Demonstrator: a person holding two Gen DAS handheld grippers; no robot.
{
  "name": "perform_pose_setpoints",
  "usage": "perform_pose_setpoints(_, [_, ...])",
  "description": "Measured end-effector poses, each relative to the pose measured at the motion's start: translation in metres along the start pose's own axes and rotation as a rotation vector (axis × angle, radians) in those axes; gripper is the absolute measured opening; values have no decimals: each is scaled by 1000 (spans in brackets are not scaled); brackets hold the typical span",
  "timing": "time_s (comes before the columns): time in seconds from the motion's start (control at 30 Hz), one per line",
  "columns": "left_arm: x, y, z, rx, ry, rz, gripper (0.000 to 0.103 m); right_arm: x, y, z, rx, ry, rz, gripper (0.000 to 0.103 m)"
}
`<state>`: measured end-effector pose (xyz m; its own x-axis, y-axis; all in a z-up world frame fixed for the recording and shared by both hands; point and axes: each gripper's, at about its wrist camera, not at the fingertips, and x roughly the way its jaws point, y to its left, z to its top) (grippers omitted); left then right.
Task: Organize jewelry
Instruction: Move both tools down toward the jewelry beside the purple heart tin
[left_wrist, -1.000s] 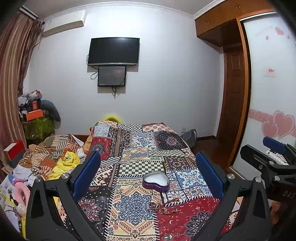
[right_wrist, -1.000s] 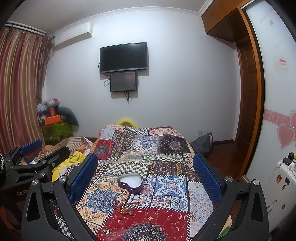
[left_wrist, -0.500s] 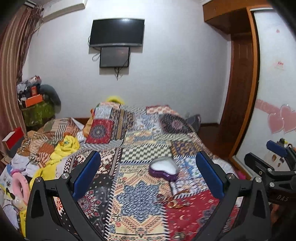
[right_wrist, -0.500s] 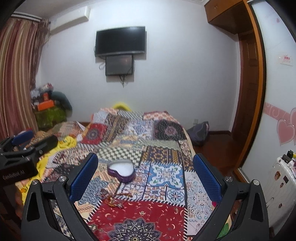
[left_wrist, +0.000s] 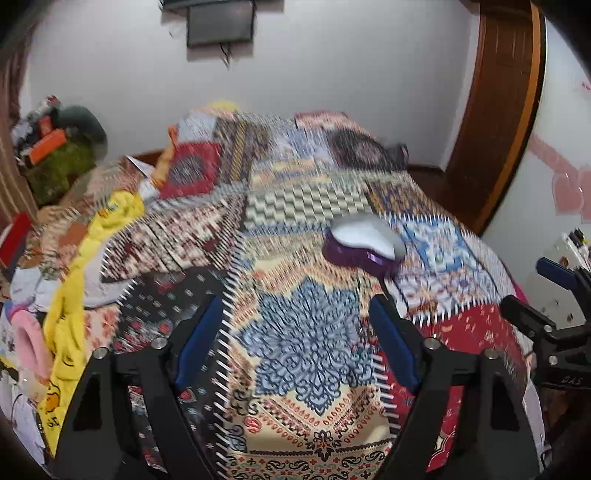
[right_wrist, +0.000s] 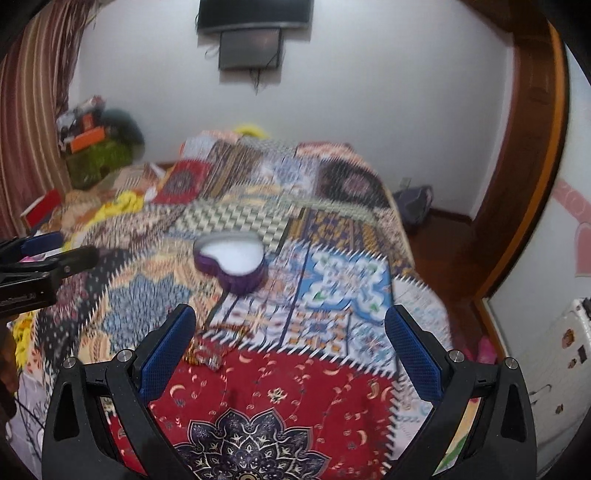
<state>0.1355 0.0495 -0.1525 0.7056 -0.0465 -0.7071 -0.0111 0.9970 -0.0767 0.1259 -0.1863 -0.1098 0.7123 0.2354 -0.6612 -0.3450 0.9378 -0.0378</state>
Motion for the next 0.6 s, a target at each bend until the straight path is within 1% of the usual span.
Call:
perform_pose_setpoints(0.17, [21, -11, -10, 43, 77, -42, 67, 24, 5, -11, -5, 84, 55, 100])
perform_pose_setpoints(0.2, [24, -13, -11, 47, 89, -52, 64, 28, 8, -14, -13, 104, 67, 95])
perform_pose_setpoints(0.23, [27, -15, -13, 50, 104, -62, 63, 32, 10, -16, -20, 119, 80, 90])
perform_pose_setpoints(0.33, [34, -20, -17, 64, 123, -74, 60, 43, 16, -22, -24, 164, 127, 79])
perform_pose_setpoints(0.37, [34, -21, -18, 68, 126, -78, 59, 46, 17, -23, -24, 172, 135, 77])
perform_pose_setpoints(0.43, [36, -24, -18, 73, 134, -95, 54, 51, 20, -25, -26, 192, 152, 62])
perform_pose_setpoints(0.47, [36, -24, -19, 72, 136, -103, 53, 53, 21, -26, -29, 200, 160, 59])
perform_pose_setpoints(0.53, [39, -26, -19, 67, 146, -123, 46, 56, 23, -28, -34, 202, 162, 50])
perform_pose_setpoints(0.6, [41, -27, -19, 57, 157, -150, 40, 58, 24, -28, -35, 209, 179, 44])
